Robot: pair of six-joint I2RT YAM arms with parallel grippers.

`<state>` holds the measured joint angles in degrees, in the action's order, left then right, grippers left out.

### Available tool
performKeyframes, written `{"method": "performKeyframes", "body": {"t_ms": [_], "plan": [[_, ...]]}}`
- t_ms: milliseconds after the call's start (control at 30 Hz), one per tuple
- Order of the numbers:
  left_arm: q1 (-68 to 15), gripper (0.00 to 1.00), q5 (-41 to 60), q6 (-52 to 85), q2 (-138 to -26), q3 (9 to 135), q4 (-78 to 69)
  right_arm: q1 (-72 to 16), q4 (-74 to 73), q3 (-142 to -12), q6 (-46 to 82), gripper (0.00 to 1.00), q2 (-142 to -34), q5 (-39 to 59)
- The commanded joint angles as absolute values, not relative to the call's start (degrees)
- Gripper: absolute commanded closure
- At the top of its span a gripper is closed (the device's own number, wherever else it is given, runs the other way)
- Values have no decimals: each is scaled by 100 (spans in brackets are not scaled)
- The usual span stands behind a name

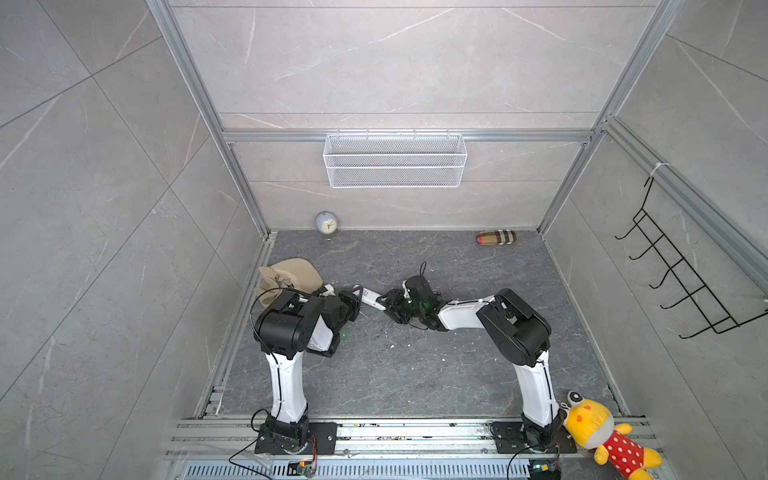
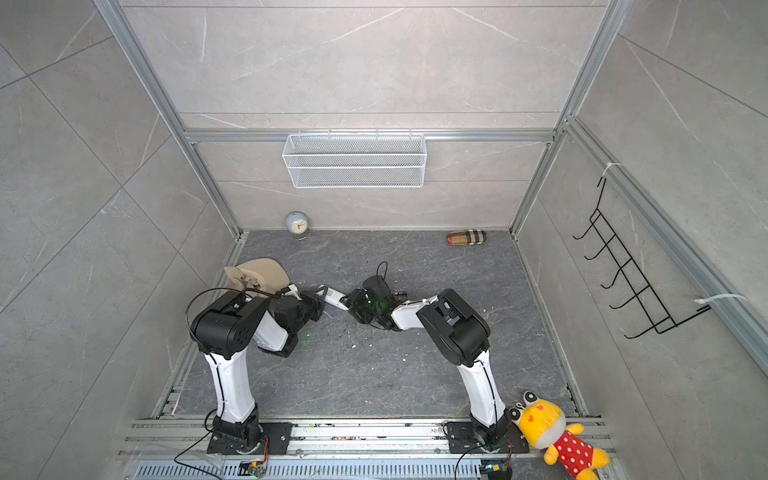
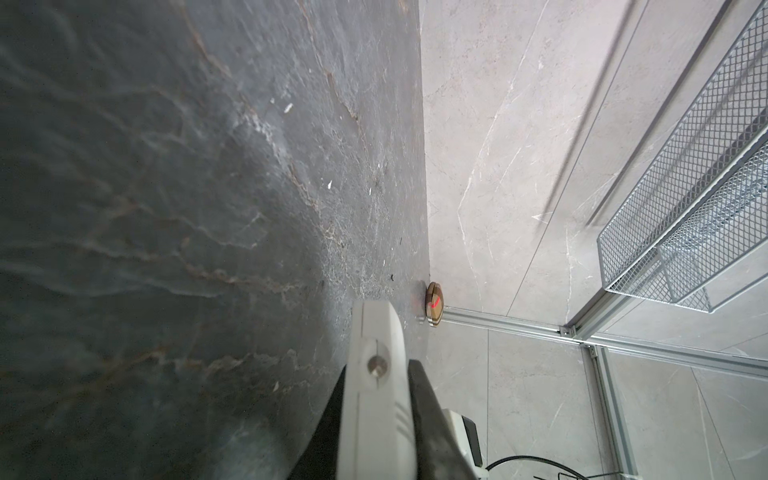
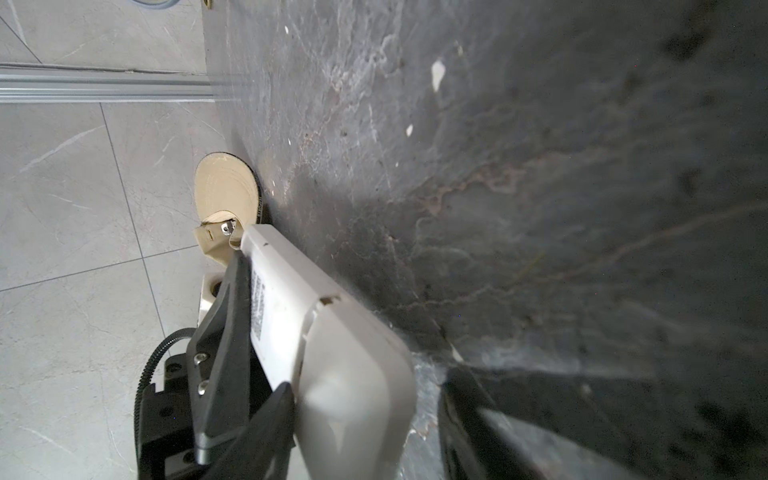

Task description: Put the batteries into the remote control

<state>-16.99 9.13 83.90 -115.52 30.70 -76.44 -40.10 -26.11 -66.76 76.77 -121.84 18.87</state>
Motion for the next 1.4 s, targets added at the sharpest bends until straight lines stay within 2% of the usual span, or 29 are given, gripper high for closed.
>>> {"method": "performKeyframes", "body": {"t_ms": [0, 100, 267, 633, 967, 1133, 1367], "plan": [[-1679, 100, 934, 8368, -11216, 3192, -8108, -4019, -2152, -6731, 7536, 53, -12343, 1813], [-1631, 100, 919, 8236, -11180, 3165, -8112, -3999, -2015, -6575, 7398, 60, -12220, 1756], [-1608, 100, 978, 8104, -11314, 3156, -8112, -3920, -1984, -6351, 7197, 64, -12154, 1758], [-1521, 100, 1069, 7991, -11355, 3148, -8106, -3859, -516, -6542, 6187, 65, -11838, 1372], [-1504, 100, 1204, 7895, -11487, 3190, -8105, -3791, -88, -6662, 5627, 58, -11833, 1395], [-1504, 100, 1189, 7770, -11511, 3138, -8103, -3779, 176, -6734, 5483, 58, -11808, 1318], [-1512, 100, 1240, 7767, -11659, 3158, -8105, -3785, 90, -6686, 5468, 46, -11633, 1308]]}}
